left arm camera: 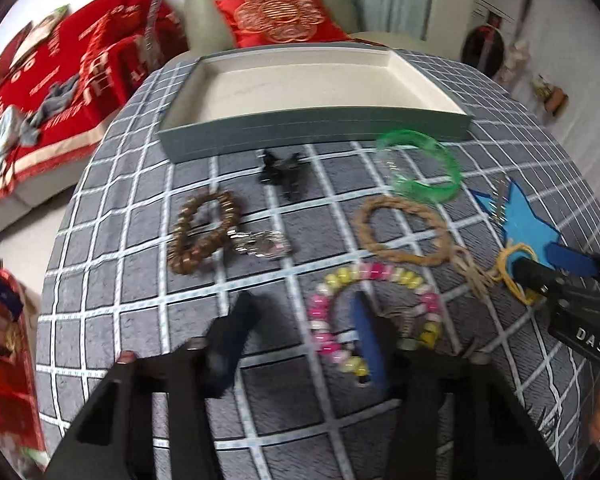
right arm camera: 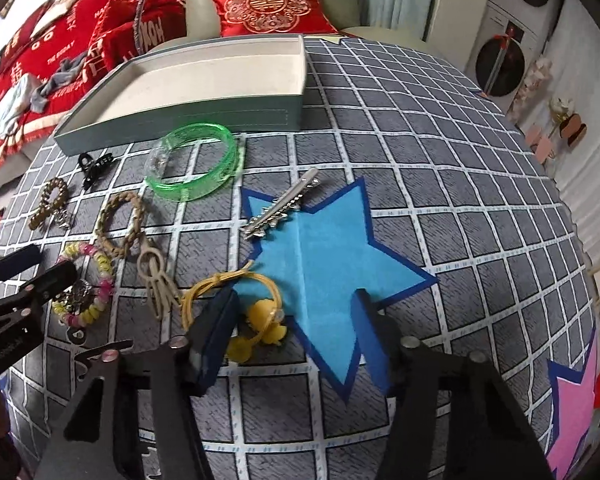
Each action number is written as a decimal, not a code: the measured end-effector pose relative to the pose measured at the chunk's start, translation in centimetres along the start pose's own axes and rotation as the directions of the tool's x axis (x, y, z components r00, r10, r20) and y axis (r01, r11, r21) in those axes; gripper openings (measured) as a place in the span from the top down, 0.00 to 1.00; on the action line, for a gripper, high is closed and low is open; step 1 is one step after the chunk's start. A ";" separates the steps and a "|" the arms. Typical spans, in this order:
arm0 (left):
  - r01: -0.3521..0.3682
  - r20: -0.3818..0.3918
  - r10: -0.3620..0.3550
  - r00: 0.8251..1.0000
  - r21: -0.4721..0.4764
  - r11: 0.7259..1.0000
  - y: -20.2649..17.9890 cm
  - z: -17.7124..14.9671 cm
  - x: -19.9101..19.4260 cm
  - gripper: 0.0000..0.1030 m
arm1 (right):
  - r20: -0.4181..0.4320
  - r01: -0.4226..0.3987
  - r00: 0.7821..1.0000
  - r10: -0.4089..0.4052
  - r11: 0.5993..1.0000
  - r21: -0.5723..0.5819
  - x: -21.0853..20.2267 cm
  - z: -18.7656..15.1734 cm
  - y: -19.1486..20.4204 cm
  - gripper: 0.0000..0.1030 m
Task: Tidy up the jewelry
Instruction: 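Grasp the pink-and-yellow beaded bracelet with the left tool while the right tool grasps the yellow hair tie, then carry both items into the white tray and open both tools to release them, then move both open tools back toward the jewelry on the tablecloth, then grasp the brown coiled hair tie with the left tool while the right tool grasps the green bangle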
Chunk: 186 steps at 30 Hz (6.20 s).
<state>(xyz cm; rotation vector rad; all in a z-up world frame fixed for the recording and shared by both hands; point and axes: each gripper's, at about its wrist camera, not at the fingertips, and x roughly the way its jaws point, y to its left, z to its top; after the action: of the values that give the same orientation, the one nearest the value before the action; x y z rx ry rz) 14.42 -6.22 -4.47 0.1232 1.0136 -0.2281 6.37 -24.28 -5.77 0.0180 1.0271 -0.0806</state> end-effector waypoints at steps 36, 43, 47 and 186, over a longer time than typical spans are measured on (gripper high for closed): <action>0.146 0.212 -0.138 0.967 -0.024 0.989 5.4 15.1 -6.6 0.78 | 0.159 -0.284 0.947 0.278 0.959 0.016 -5.8 15.9 0.5 0.81; 0.111 0.156 -0.096 0.983 -0.090 0.990 7.3 19.1 0.6 0.78 | 0.146 -0.318 0.940 0.310 0.947 0.040 -1.2 21.3 1.6 0.81; 0.061 0.123 -0.047 0.991 -0.109 0.992 8.1 20.2 4.9 0.78 | 0.115 -0.339 0.937 0.329 0.937 0.080 2.6 23.1 1.9 0.81; 0.108 0.167 -0.105 0.980 -0.008 0.994 9.5 7.7 -1.9 0.75 | 0.022 -0.166 0.986 0.166 0.986 -0.017 0.3 12.3 3.8 0.93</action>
<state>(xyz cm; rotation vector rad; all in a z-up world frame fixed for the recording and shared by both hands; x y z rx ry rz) 22.18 1.63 1.19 0.0340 0.8568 -0.3221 17.33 -21.21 0.29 0.0889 0.9993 0.0788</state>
